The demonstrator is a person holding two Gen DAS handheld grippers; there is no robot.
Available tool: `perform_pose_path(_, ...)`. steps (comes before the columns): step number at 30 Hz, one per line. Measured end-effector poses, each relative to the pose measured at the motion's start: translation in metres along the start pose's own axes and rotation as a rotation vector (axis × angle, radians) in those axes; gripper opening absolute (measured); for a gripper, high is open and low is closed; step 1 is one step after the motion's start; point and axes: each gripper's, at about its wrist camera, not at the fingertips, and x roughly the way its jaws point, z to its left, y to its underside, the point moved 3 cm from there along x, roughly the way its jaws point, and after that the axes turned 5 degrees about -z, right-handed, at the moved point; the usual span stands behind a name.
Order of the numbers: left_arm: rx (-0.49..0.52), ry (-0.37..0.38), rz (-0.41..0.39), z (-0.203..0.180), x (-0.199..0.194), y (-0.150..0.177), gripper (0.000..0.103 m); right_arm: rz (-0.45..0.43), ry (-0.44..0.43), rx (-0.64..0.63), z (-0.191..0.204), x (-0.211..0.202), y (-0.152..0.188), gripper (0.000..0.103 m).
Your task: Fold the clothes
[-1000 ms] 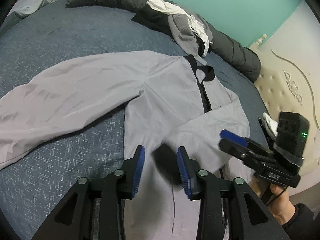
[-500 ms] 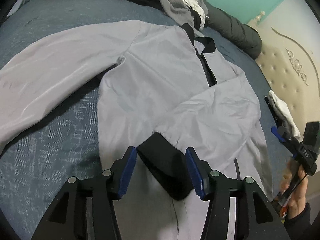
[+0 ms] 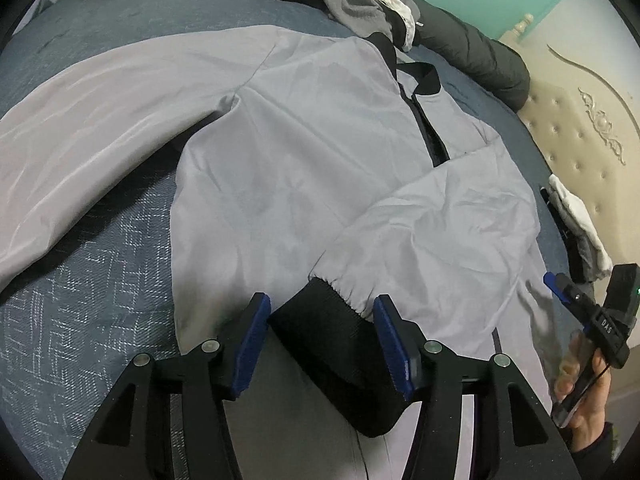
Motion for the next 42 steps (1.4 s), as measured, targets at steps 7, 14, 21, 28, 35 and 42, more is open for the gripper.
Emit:
perform_pose_path(7,0.001,-0.030,-0.002,0.001,-0.001,0.001,0.043,0.004,0.002,0.021,-0.006,0.002,0.004,0.061)
perform_pose_path(14,0.020,-0.047,-0.004,0.003,-0.010,-0.002,0.013,-0.001,0.012,0.028,-0.008,0.000,0.005,0.062)
perform_pose_path(21,0.055,0.003,-0.033,-0.010,-0.031,-0.005,0.007,-0.005,0.009,0.039,-0.010,0.000,0.005,0.062)
perform_pose_path(28,0.061,0.068,-0.014,-0.023,-0.031,-0.006,0.007,-0.014,0.003,0.052,-0.013,-0.001,0.004,0.062)
perform_pose_path(35,0.035,0.078,-0.011,-0.019,-0.016,-0.008,0.024,-0.018,-0.004,0.061,-0.016,-0.002,0.002,0.062)
perform_pose_path(42,0.019,0.084,0.004,-0.011,-0.004,-0.004,0.036,-0.014,-0.008,0.067,-0.016,-0.001,0.003,0.062)
